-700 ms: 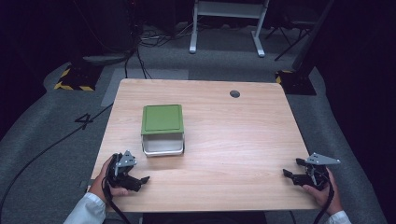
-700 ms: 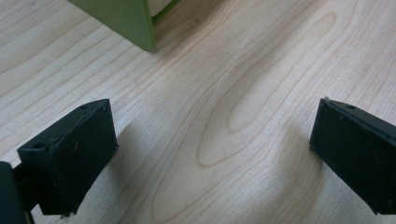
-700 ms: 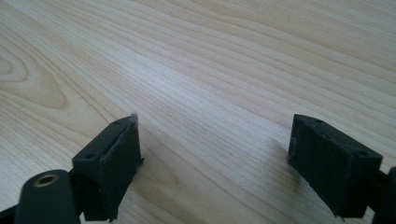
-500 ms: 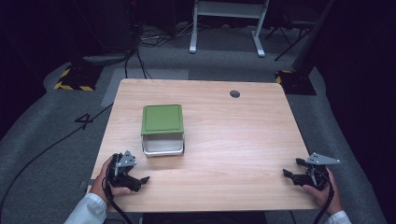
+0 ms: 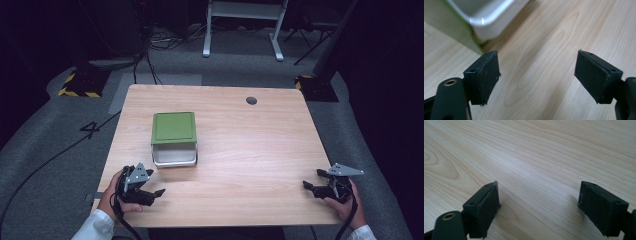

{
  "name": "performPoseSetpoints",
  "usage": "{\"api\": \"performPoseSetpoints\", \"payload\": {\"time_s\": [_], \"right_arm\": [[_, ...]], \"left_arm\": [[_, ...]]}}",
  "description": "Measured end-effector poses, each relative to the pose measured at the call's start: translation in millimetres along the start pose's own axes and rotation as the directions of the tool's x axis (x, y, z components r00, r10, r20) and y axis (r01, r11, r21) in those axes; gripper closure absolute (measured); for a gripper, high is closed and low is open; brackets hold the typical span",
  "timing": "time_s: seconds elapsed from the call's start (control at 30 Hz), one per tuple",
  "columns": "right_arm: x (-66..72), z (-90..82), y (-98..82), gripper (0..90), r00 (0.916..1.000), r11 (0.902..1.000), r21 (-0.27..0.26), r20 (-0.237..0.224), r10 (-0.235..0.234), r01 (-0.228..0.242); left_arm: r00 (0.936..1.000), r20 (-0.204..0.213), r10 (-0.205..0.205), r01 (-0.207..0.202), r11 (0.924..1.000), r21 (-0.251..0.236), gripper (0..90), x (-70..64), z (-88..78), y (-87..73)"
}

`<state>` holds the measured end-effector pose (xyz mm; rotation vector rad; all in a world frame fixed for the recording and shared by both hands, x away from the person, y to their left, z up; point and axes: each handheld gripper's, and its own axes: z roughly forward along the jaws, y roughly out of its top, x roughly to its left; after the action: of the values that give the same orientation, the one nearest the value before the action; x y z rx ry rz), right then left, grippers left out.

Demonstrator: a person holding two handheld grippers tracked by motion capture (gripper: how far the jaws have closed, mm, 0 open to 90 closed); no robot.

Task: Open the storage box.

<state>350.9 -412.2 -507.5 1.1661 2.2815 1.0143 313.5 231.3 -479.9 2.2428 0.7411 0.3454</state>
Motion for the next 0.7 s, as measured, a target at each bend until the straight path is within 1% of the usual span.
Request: {"api": "performPoseSetpoints", "payload": {"time_s": [0.03,0.07,0.13,0.2,0.3,0.33,0.4,0.53,0.57,0.6,0.63,0.67,0.7], "right_arm": [[0.0,0.0,0.0,17.1,1.0000,1.0000,0.000,0.000,0.000,0.000],[0.0,0.0,0.0,17.1,1.0000,1.0000,0.000,0.000,0.000,0.000],[0.1,0.0,0.0,17.1,1.0000,1.0000,0.000,0.000,0.000,0.000],[0.1,0.0,0.0,17.1,1.0000,1.0000,0.000,0.000,0.000,0.000],[0.1,0.0,0.0,17.1,1.0000,1.0000,0.000,0.000,0.000,0.000],[0.1,0.0,0.0,17.1,1.0000,1.0000,0.000,0.000,0.000,0.000],[0.1,0.0,0.0,17.1,1.0000,1.0000,0.000,0.000,0.000,0.000],[0.0,0.0,0.0,17.1,1.0000,1.0000,0.000,0.000,0.000,0.000],[0.1,0.0,0.0,17.1,1.0000,1.0000,0.000,0.000,0.000,0.000],[0.0,0.0,0.0,17.1,1.0000,1.0000,0.000,0.000,-0.001,0.001],[0.0,0.0,0.0,17.1,1.0000,1.0000,0.000,0.000,0.000,0.000],[0.0,0.0,0.0,17.1,1.0000,1.0000,0.000,0.000,0.000,0.000],[0.1,0.0,0.0,17.1,1.0000,1.0000,0.000,0.000,0.000,0.000]], "left_arm": [[0.9999,-0.001,0.014,-0.014,0.9998,-0.013,20.7,-3.6,-1.9,6.6],[0.9999,-0.001,0.014,-0.014,0.9998,-0.013,21.9,-3.6,-1.9,6.6],[0.9990,-0.015,0.041,-0.041,0.9990,-0.014,22.9,-8.7,-1.7,16.8],[0.9983,-0.022,0.054,-0.055,0.9984,-0.018,22.9,-11.1,-0.8,24.9],[0.9974,-0.027,0.066,-0.067,0.9976,-0.018,22.9,-12.6,2.4,32.3],[0.9974,-0.027,0.066,-0.067,0.9976,-0.018,22.8,-12.6,2.4,32.3],[0.9970,-0.019,0.075,-0.075,0.9971,-0.015,22.9,-12.5,5.8,37.0],[0.9967,-0.022,0.078,-0.079,0.9967,-0.019,23.3,-11.9,9.8,43.2],[0.9966,-0.014,0.081,-0.081,0.9965,-0.021,23.3,-11.2,10.6,45.3],[0.9966,-0.006,0.082,-0.082,0.9964,-0.024,25.3,-11.0,11.4,47.5],[0.9958,-0.001,0.092,-0.092,0.9953,-0.031,26.1,-11.0,13.0,52.1],[0.9958,-0.001,0.092,-0.092,0.9953,-0.031,25.0,-11.0,13.0,52.1],[0.9954,0.001,0.095,-0.095,0.9946,-0.041,22.9,-11.6,13.7,57.8]]}}
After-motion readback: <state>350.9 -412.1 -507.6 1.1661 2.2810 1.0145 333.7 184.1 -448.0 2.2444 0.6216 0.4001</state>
